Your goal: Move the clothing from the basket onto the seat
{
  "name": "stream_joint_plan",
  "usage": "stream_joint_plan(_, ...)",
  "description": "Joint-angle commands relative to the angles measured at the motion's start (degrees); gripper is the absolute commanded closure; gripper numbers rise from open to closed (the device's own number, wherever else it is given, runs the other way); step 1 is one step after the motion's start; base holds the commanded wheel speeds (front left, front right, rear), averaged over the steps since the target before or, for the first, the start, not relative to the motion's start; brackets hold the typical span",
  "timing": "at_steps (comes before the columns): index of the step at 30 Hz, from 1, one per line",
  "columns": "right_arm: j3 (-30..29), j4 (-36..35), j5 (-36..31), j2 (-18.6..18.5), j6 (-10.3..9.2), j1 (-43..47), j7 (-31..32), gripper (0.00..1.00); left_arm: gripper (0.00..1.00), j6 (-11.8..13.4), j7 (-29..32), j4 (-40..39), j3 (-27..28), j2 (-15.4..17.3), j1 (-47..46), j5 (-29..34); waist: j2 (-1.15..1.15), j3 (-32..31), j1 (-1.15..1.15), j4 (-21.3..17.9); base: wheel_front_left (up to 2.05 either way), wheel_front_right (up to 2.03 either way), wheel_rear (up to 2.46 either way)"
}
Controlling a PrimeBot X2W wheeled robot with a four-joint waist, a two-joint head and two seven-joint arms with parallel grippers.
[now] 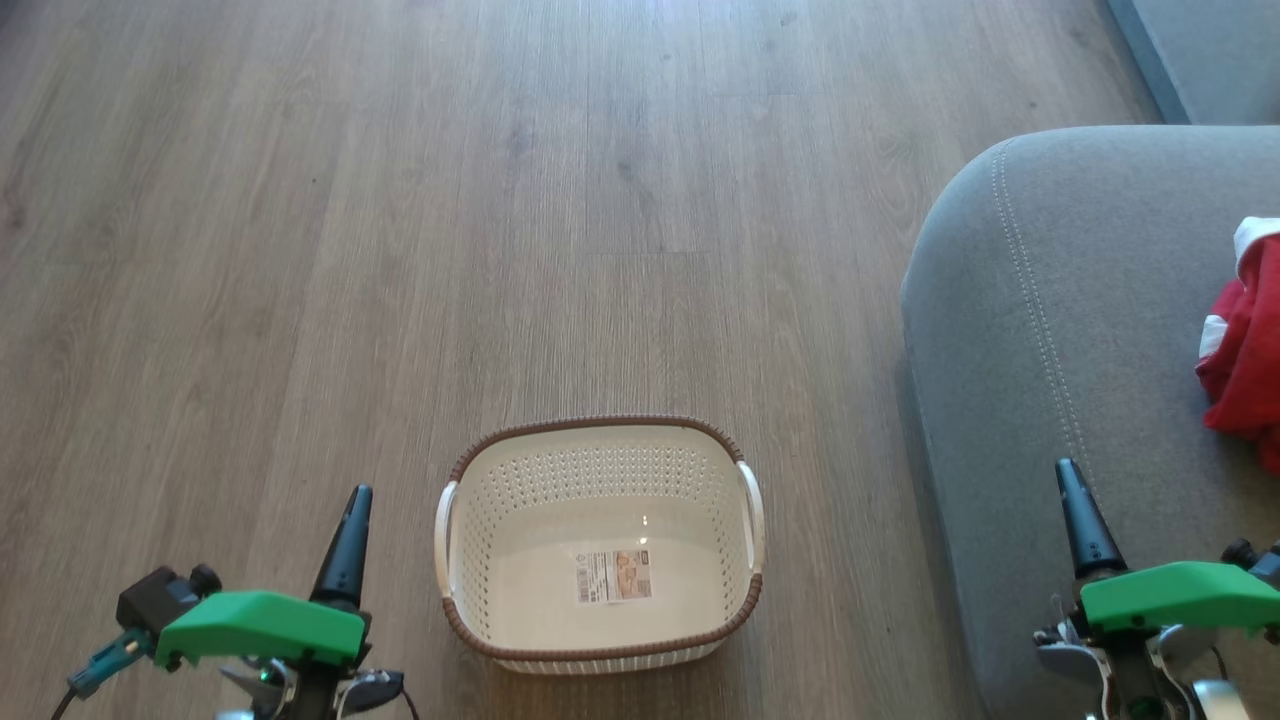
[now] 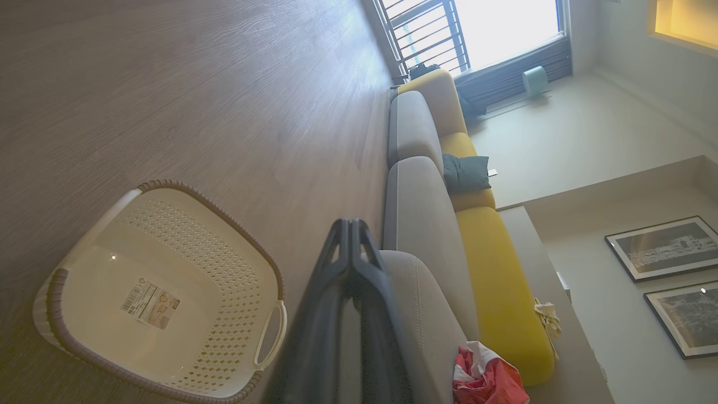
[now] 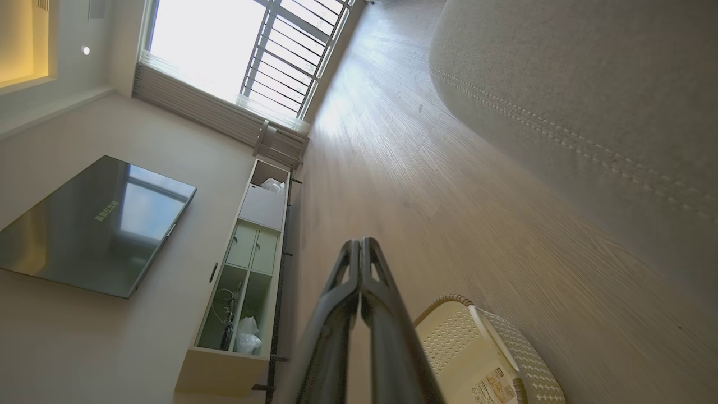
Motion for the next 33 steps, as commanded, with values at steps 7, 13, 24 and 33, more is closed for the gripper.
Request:
stream_joint_plan(7,0.2,-2.0,5.8,0.1,0.00,-3.6,1.5,1.00,1.00,-1.1,1.5,-1.8,3.1,0.7,-3.2,-5.4,0.00,-0.1,-0.01,-0.4,0.00,0.00,0.00)
stream_joint_plan(13,0.0,-2.0,9.6,0.2,-0.01,-4.0,2.5,1.00,1.00,-1.6,2.5,-1.8,4.0,0.7,-3.5,-9.0,0.00,-0.1,-0.01,-0.6,0.00,0.00,0.00)
stream_joint_plan(24,-0.3,-2.0,16.4,0.5,-0.01,-4.7,4.4,1.00,1.00,-2.5,4.4,-1.8,5.8,0.6,-4.0,-15.4,0.00,-0.2,-0.01,-1.1,0.00,0.00,0.00)
stream_joint_plan(33,-0.5,-2.1,21.3,0.6,-0.01,-5.3,5.7,1.00,1.00,-3.1,5.8,-1.8,7.1,0.6,-4.4,-20.0,0.00,-0.3,-0.01,-1.5,0.00,0.00,0.00)
